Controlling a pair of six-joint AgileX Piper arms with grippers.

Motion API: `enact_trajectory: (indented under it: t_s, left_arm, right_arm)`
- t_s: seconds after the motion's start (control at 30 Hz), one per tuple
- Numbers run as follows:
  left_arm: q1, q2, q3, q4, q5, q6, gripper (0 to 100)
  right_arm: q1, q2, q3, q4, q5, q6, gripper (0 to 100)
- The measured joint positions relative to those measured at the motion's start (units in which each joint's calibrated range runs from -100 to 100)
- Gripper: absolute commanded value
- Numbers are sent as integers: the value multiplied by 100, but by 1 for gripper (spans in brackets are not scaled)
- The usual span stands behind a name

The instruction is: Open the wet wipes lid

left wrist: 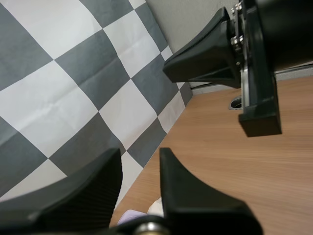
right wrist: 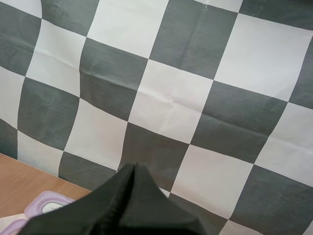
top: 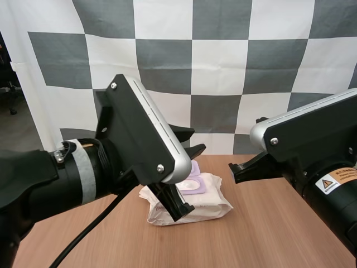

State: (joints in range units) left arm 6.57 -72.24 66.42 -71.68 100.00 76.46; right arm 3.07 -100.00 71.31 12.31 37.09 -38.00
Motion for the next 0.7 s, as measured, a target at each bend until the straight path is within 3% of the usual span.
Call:
enact_trajectory:
  t_s: [0.03,0.07,0.17,0.33,0.43,0.47,0.53,0.7]
  left_arm:
    - [0,-34,0,0,0,-21,21]
    - [0,-100,0,15,0,-67,9]
    - [0,-195,0,16,0,-122,0]
    - [0,-481,-48,38,0,-315,0]
    - [0,-1454,-277,157,-181,-763,0]
    - [0,-1910,-377,487,-1705,-1523,0]
    - [-19,-2623,-377,1224,-2940,-2268,0]
    - [-178,-2776,-165,2194,-4405,-3107,0]
  right_arm:
    - [0,0,0,0,0,0,0]
    - [-17,0,0,-24,0,0,0]
    - [-24,0,0,-22,0,0,0]
    - [-24,0,0,-97,11,0,0]
    - [-24,0,0,-223,11,0,0]
    - [-24,0,0,-290,11,0,0]
    - [-75,0,0,-290,-5,11,0]
    - [-168,0,0,-306,176,266,0]
